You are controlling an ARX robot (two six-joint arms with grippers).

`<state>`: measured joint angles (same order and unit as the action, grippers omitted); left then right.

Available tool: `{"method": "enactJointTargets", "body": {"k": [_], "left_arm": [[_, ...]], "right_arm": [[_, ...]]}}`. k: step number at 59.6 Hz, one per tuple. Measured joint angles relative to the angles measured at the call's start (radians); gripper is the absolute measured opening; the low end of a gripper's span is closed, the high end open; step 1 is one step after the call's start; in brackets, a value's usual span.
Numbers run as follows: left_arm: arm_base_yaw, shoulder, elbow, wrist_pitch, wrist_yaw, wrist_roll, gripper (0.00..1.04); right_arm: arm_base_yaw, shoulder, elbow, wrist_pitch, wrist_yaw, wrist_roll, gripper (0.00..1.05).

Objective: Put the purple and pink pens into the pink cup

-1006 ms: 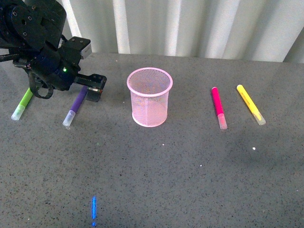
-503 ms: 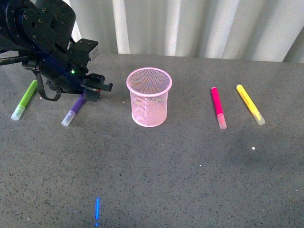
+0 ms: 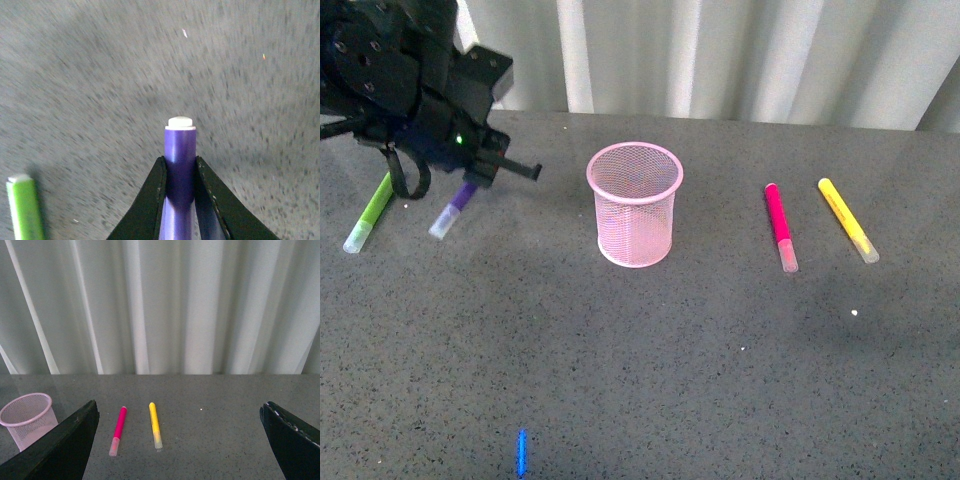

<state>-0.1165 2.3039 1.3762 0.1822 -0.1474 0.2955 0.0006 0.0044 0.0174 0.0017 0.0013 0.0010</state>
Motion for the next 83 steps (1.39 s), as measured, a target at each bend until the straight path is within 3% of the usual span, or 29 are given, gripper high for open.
{"method": "enactJointTargets", "body": {"k": [11, 23, 32, 36, 41, 52, 83], "left_arm": [[-0.019, -0.172, -0.081, 0.287, 0.026, -0.08, 0.13], [-0.13, -0.317, -0.253, 0.685, 0.067, -0.306, 0.13], [-0.246, -0.319, -0.364, 0.9, 0.008, -0.428, 0.13], [-0.318, -0.285, -0.394, 1.006, -0.062, -0.467, 0.13], [-0.369, -0.23, -0.391, 1.05, -0.144, -0.484, 0.13], [-0.396, -0.134, -0.364, 1.048, -0.211, -0.505, 0.13], [-0.365, -0.067, -0.334, 1.048, -0.216, -0.492, 0.13]], "right_arm": [[0.0, 0.0, 0.0, 0.0, 0.0, 0.0, 0.98], [0.0, 0.0, 0.0, 0.0, 0.0, 0.0, 0.98], [0.0, 0.0, 0.0, 0.0, 0.0, 0.0, 0.98], [0.0, 0.0, 0.0, 0.0, 0.0, 0.0, 0.98], [0.0, 0.0, 0.0, 0.0, 0.0, 0.0, 0.98], [0.0, 0.0, 0.0, 0.0, 0.0, 0.0, 0.98], [0.0, 0.0, 0.0, 0.0, 0.0, 0.0, 0.98]]}}
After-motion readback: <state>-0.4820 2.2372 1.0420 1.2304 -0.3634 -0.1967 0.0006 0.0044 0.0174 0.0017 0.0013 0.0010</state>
